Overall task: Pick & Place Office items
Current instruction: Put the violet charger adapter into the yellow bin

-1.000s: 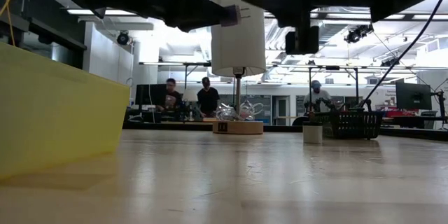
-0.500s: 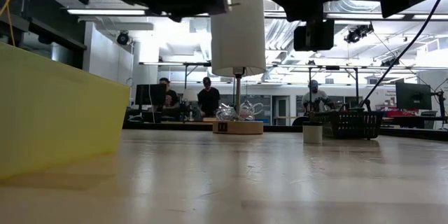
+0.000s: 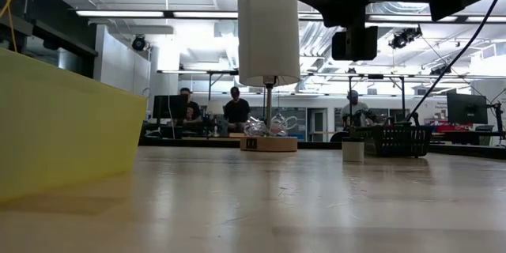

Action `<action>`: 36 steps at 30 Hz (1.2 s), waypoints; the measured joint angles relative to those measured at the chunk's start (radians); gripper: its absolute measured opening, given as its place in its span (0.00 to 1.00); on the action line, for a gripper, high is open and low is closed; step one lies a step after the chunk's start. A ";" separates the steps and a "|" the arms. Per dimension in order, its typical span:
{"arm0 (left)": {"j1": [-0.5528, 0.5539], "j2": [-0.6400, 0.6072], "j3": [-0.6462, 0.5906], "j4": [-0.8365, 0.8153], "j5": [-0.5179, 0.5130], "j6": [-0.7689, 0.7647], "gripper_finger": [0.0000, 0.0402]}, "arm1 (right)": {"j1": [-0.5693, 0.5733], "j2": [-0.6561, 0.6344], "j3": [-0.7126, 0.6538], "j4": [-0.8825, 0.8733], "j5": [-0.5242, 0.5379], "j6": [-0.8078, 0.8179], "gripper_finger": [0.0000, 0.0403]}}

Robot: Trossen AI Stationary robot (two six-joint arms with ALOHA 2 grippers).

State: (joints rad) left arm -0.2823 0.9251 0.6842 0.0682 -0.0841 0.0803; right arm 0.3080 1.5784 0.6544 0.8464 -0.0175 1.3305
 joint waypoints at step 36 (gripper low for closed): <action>-0.328 -0.026 0.000 -0.342 -0.048 -0.269 0.32 | 0.000 0.000 0.000 -0.006 -0.008 0.000 0.44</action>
State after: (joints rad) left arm -0.6100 0.8994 0.6846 -0.2737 -0.1322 -0.1886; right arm 0.3080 1.5784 0.6544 0.8408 -0.0260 1.3310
